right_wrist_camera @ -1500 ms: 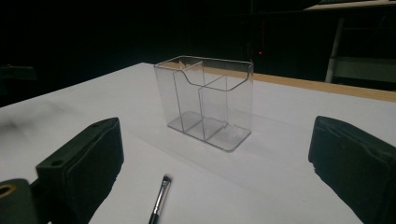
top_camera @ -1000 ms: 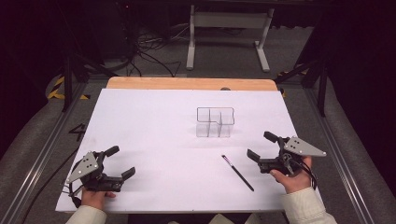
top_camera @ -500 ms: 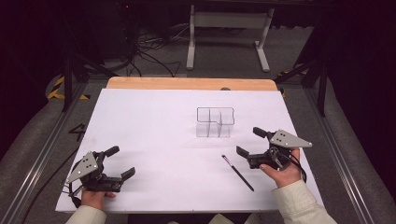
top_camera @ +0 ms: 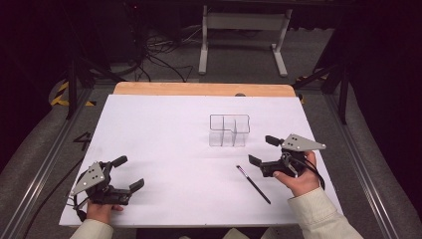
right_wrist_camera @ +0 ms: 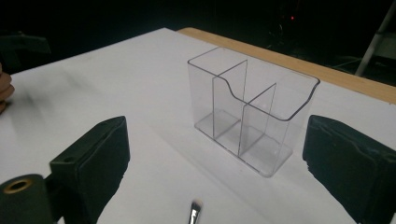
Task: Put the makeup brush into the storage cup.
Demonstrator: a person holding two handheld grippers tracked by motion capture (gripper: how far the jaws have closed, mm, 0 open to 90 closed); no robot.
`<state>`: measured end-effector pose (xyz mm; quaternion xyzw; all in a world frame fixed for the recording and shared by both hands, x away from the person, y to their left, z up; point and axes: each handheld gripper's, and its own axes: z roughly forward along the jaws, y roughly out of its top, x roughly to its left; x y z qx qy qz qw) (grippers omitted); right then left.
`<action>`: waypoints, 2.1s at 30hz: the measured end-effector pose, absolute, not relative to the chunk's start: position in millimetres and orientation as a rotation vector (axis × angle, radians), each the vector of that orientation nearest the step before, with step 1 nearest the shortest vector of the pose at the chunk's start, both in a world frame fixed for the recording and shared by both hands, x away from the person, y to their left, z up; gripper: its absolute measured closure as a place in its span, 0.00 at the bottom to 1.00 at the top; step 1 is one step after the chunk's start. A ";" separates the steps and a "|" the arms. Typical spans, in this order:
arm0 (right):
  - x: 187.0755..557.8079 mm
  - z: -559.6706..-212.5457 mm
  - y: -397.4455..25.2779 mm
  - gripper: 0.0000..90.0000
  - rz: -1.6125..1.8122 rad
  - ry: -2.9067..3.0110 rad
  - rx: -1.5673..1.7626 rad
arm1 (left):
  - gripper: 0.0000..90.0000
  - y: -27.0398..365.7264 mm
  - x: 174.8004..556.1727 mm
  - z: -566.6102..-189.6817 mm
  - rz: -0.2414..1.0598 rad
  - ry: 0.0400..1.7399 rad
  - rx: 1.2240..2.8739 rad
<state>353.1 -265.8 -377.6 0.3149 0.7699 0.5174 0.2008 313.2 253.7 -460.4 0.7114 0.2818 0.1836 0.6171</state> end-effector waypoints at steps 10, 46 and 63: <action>360.0 -372.6 -260.2 0.12 1.260 2.294 0.938 | 0.00 253.7 313.1 -460.4 0.424 0.648 1.638; 370.0 -370.3 -247.0 0.17 0.849 2.604 1.015 | 0.00 253.0 314.0 -460.4 0.419 0.648 1.646; 372.0 -382.1 -236.8 0.25 0.690 2.727 1.038 | 0.00 253.0 313.9 -460.5 0.422 0.650 1.642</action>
